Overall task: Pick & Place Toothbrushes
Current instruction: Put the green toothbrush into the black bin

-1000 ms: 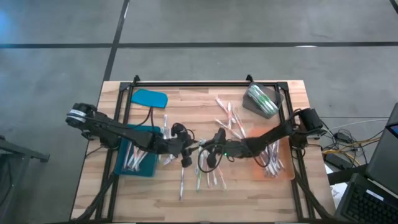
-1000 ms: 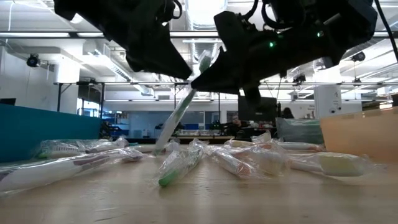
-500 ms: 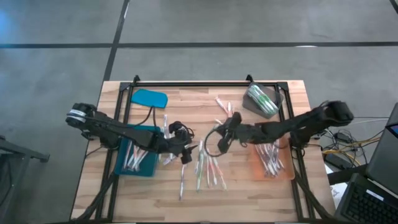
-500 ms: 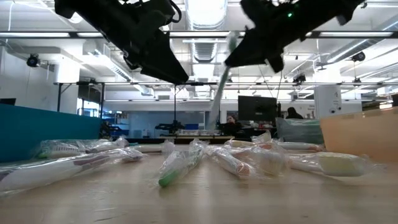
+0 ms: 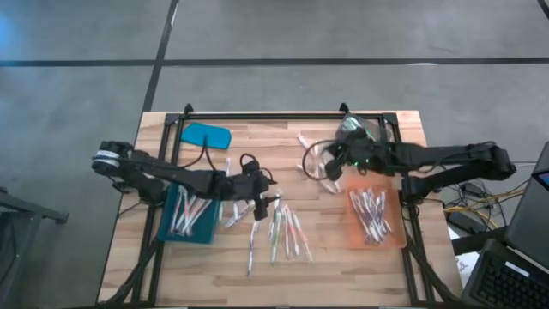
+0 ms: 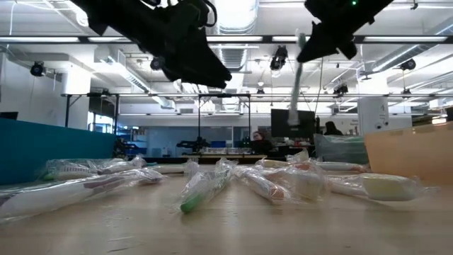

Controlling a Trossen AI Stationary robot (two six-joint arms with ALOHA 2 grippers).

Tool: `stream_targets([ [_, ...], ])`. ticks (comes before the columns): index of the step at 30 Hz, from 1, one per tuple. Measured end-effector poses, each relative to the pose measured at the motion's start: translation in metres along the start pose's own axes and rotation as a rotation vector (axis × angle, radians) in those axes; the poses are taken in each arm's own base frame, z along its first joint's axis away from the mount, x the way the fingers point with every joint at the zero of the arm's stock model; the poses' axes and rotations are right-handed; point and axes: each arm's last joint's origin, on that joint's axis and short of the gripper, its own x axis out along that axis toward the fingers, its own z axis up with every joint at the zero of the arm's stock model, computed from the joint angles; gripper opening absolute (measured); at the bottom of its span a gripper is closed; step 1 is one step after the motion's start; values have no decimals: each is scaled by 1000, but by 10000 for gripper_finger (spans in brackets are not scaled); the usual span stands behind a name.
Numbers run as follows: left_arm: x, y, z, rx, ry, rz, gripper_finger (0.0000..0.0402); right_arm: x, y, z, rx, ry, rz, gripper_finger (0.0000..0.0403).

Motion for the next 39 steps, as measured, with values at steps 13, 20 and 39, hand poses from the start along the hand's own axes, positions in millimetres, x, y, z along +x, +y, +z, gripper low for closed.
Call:
stream_targets([
  [13,7,21,3,36,-91,-280,238,-11,-52,55,-94,380,-358,13],
  [20,7,25,1,70,-111,-296,238,9,-76,70,-87,598,-429,13],
  [39,8,28,1,92,-109,-282,238,67,-130,56,-145,969,-460,13],
])
